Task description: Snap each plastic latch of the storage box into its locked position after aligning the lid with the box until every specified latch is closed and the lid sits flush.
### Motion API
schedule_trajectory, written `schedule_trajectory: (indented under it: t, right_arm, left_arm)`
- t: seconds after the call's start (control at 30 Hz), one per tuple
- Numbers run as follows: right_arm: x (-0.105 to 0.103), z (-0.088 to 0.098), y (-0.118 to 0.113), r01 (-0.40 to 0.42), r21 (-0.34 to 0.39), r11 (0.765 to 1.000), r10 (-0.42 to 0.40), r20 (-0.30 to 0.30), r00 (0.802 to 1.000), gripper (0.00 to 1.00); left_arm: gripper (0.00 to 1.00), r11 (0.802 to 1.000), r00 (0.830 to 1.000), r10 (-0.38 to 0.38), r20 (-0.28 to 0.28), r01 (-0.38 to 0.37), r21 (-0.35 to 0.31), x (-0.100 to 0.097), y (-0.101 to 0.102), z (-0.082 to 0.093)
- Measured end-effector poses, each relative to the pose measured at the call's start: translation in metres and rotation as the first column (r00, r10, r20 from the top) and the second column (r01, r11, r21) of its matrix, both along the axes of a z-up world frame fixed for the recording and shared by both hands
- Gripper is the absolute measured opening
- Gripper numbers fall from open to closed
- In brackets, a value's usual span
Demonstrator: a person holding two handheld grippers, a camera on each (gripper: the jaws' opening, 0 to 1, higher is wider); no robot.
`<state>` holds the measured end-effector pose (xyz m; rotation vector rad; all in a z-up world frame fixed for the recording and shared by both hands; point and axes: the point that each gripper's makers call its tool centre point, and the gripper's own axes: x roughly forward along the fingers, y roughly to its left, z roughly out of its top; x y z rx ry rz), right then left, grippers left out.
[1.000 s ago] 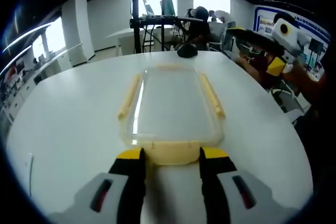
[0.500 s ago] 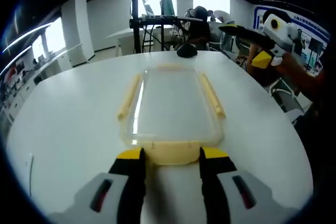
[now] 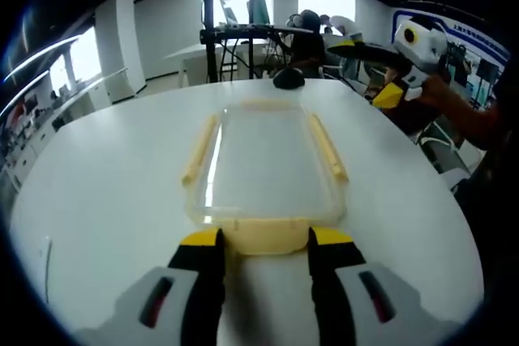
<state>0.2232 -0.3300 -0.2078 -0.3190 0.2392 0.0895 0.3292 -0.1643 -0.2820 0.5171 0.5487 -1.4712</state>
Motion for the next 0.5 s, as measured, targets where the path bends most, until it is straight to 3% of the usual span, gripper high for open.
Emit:
schedule_trajectory:
  t: [0.5]
  right_arm:
    - [0.012, -0.007, -0.016, -0.042, -0.1, 0.994, 0.036, -0.053, 0.998, 0.86]
  left_arm:
    - [0.4, 1.0, 1.0, 0.0, -0.003, 0.0, 0.005, -0.001, 0.0, 0.0]
